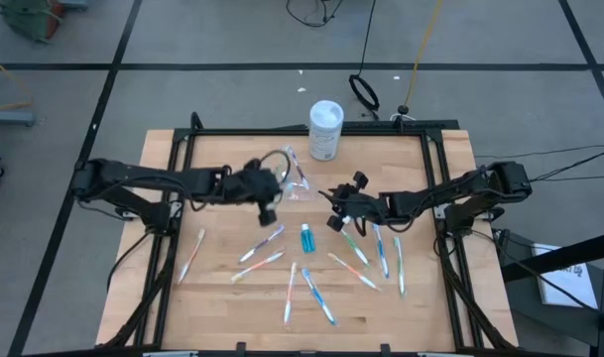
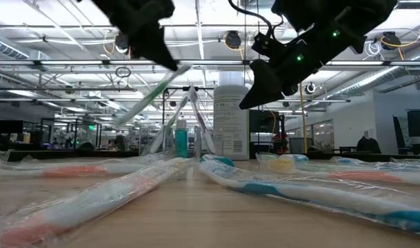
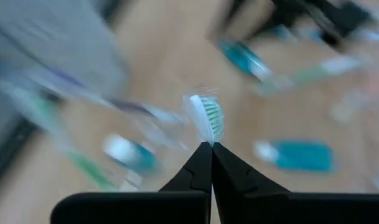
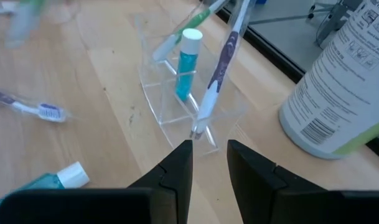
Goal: Pick & Place toothbrushing station
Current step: Put the green toothbrush into the transparent organizer, then put the orange toothbrush into the transparent organizer, then put the blue mouthwash into the transparent organizer
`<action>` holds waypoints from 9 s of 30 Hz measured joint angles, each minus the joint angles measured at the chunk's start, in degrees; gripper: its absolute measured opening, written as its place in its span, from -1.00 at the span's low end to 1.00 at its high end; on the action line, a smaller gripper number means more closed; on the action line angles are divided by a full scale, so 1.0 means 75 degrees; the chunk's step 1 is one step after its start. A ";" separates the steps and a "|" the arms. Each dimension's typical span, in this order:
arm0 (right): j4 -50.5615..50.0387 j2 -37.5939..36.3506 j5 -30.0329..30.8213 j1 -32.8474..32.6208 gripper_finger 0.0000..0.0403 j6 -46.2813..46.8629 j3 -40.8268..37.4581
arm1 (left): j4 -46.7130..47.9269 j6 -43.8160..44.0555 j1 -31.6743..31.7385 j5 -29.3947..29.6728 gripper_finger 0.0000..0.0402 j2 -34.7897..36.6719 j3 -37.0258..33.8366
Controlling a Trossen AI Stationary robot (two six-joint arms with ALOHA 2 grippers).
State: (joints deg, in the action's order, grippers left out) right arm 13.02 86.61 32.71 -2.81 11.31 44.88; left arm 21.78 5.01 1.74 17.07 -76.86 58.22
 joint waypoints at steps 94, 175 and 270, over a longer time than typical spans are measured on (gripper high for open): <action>0.1778 -0.0006 0.0000 0.0198 -0.55 -0.0458 -0.0465 | 0.8144 0.3717 -0.1449 -0.0623 -0.15 -0.0638 0.1742; 0.1801 -0.0003 -0.0001 0.0221 -0.55 -0.0256 -0.0465 | 0.0066 0.0104 -0.0168 0.6864 -0.98 -0.0536 0.0414; 0.1177 -0.0003 -0.1779 0.0880 -0.55 -0.0256 -0.0468 | -0.1451 -0.7054 -0.1141 0.0365 0.01 -0.4568 0.0793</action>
State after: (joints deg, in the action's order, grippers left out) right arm 21.85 86.59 19.37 3.79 9.39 41.36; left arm 10.90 -47.90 -6.82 19.80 -111.12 64.17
